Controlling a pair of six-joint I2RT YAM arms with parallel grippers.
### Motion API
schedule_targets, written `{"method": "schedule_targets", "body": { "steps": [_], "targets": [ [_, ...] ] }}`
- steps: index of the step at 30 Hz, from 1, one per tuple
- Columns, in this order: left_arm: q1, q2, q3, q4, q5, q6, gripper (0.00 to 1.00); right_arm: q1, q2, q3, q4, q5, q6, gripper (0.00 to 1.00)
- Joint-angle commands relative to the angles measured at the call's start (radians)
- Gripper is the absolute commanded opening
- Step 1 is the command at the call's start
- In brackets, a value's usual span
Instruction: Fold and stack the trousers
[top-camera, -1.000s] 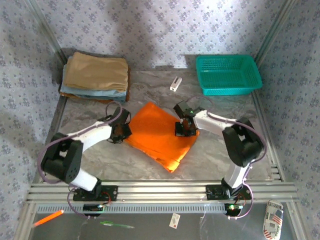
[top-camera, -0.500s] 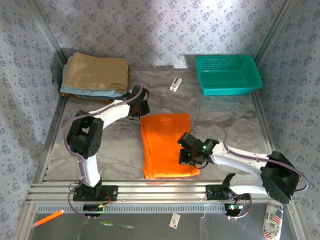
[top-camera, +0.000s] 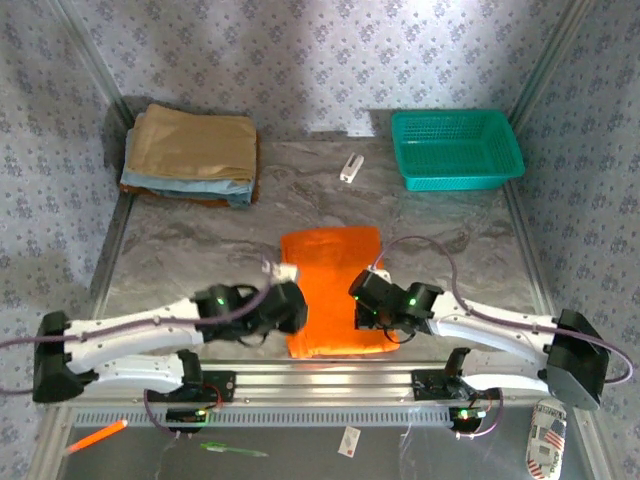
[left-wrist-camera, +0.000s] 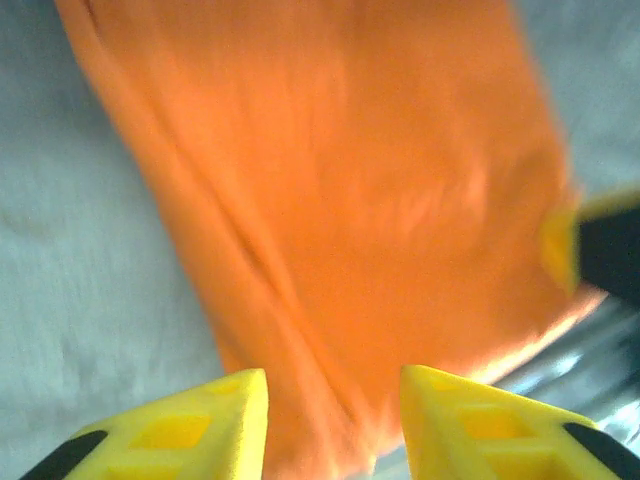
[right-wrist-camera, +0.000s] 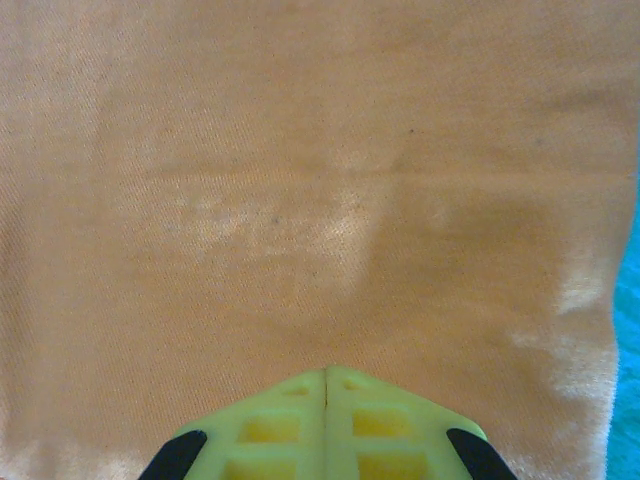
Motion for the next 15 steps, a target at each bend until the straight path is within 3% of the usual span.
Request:
{"method": "schedule_targets", "body": {
  "steps": [1, 6, 12, 15],
  "targets": [
    [-0.157, 0.101, 0.026, -0.068, -0.158, -0.300, 0.37, 0.023, 0.043, -0.017, 0.061, 0.074, 0.037, 0.00],
    [-0.217, 0.268, 0.056, -0.030, -0.116, -0.411, 0.32, 0.021, 0.056, -0.055, 0.089, 0.110, 0.088, 0.00],
    [-0.208, 0.315, -0.054, 0.139, -0.094, -0.468, 0.37, 0.002, 0.064, -0.094, 0.142, 0.102, 0.096, 0.00],
    [-0.198, 0.339, -0.067, 0.126, -0.120, -0.482, 0.31, -0.014, 0.097, -0.093, 0.167, 0.083, 0.084, 0.00]
  ]
}}
